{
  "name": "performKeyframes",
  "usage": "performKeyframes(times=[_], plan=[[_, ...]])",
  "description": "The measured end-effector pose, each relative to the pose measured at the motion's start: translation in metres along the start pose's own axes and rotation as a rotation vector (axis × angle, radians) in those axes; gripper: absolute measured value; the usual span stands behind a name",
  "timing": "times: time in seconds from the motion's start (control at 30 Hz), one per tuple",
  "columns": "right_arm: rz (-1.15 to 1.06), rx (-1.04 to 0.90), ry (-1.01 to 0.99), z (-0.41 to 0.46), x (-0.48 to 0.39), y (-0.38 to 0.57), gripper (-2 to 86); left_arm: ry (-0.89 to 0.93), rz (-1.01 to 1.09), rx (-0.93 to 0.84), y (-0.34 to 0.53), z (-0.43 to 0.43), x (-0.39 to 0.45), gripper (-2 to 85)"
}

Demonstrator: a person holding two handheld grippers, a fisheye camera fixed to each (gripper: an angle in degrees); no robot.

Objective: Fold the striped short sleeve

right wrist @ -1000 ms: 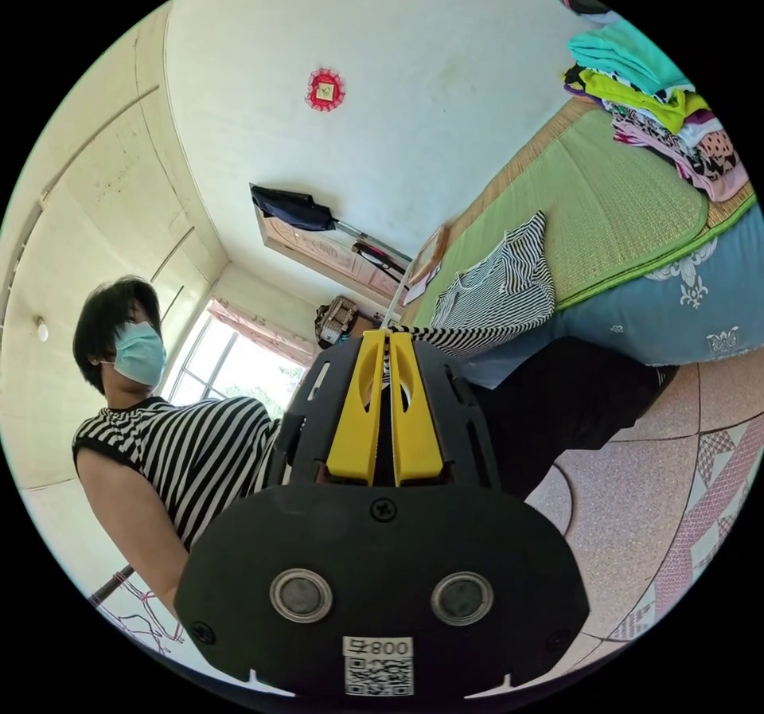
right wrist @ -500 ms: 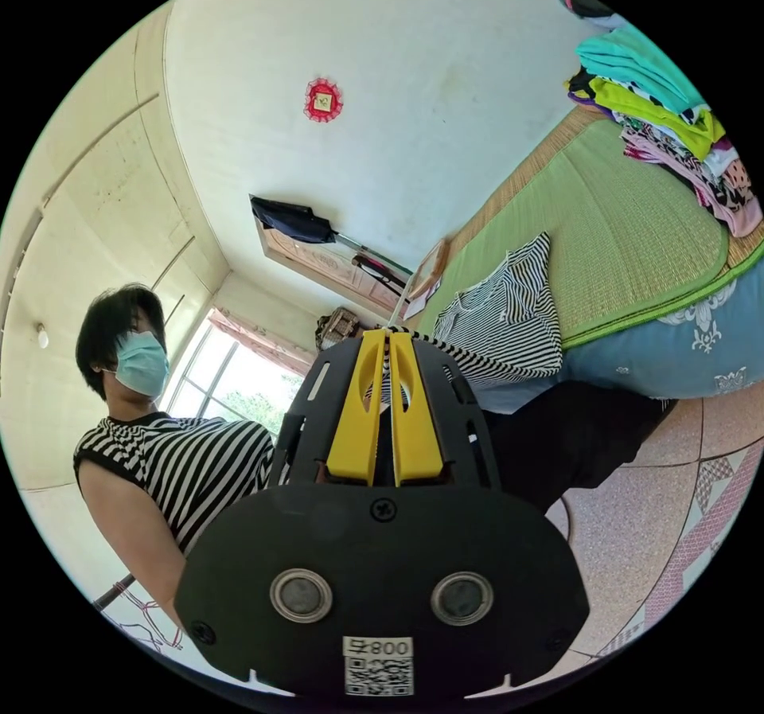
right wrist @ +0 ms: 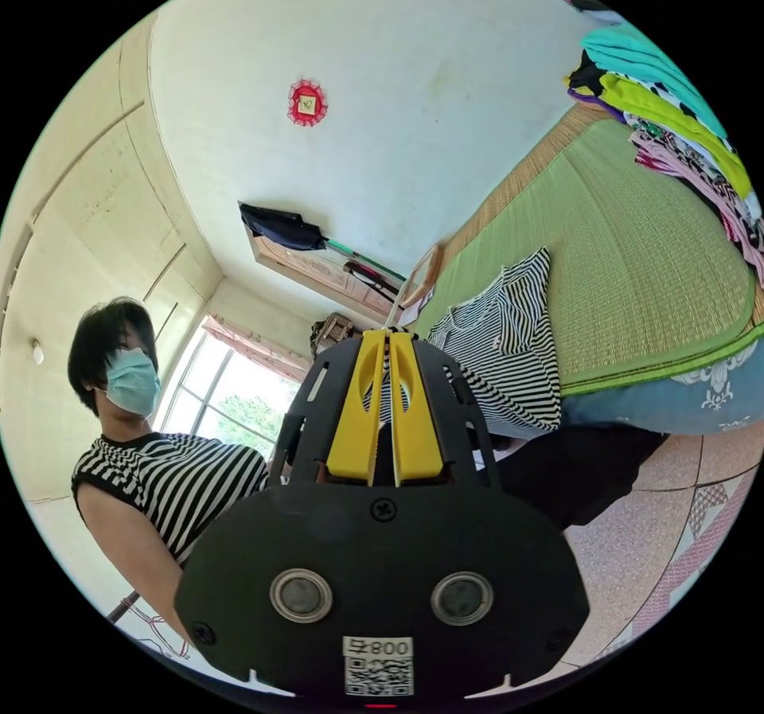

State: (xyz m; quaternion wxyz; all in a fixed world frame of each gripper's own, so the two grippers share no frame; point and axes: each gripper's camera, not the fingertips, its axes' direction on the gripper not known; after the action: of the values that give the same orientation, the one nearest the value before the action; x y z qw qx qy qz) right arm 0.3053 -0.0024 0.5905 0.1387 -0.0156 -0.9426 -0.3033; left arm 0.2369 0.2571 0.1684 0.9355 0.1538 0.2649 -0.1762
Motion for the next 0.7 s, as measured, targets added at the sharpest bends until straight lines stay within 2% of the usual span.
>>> performKeyframes(times=[0.7], plan=[[0.057, -0.001, 0.034, 0.026, 0.009, -0.078, 0.4, -0.022, -0.018, 0.0, -0.121, 0.045, 0.006, 0.7]])
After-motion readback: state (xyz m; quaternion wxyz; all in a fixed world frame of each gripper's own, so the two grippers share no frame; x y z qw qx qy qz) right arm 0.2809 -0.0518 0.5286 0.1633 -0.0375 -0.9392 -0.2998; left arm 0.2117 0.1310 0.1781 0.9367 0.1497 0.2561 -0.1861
